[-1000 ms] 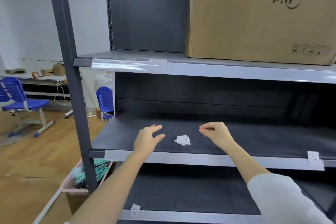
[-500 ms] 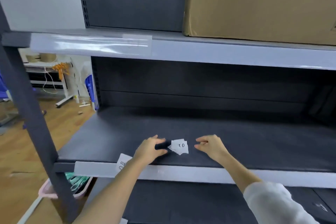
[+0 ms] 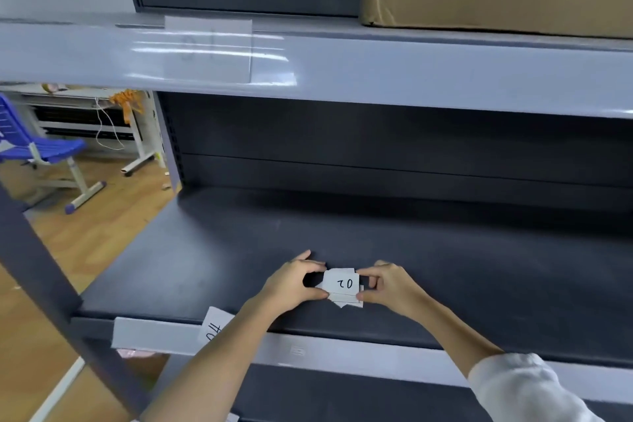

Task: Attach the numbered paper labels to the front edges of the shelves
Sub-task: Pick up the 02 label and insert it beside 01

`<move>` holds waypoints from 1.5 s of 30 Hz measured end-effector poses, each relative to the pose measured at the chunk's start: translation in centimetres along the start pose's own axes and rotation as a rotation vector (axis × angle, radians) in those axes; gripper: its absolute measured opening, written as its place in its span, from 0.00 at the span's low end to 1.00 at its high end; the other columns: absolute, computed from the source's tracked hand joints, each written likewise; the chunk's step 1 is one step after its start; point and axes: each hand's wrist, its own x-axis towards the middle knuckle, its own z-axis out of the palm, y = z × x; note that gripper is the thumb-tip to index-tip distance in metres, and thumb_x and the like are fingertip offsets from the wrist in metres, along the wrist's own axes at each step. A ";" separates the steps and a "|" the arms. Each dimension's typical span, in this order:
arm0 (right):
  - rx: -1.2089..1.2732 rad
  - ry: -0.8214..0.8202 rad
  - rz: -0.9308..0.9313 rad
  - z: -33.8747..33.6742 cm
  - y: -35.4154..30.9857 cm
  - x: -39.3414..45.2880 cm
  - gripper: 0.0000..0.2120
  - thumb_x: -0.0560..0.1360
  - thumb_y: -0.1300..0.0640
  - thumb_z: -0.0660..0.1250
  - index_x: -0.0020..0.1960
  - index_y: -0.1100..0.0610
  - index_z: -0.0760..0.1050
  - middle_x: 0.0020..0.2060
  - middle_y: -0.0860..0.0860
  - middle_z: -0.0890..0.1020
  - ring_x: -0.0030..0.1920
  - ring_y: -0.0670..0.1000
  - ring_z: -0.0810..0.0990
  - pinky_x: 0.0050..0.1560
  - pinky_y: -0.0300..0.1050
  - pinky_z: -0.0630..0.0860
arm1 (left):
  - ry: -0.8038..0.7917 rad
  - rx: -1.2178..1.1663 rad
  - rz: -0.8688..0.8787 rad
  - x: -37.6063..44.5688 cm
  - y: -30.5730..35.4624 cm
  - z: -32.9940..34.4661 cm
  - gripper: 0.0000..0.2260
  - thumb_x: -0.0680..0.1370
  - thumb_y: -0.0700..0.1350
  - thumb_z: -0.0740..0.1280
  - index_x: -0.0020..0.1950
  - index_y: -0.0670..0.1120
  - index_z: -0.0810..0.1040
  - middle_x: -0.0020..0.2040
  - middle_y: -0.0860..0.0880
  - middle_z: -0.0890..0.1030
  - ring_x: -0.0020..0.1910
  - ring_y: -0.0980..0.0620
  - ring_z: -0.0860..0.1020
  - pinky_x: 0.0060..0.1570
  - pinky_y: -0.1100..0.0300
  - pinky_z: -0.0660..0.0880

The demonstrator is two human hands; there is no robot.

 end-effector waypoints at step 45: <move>0.086 0.394 -0.074 -13.3 -0.2 -27.0 0.12 0.71 0.57 0.69 0.54 0.52 0.80 0.29 0.46 0.66 0.30 0.45 0.65 0.33 0.35 0.63 | 0.161 -0.541 -0.059 -17.9 24.4 8.3 0.15 0.75 0.46 0.67 0.60 0.44 0.77 0.58 0.50 0.80 0.59 0.54 0.75 0.50 0.68 0.71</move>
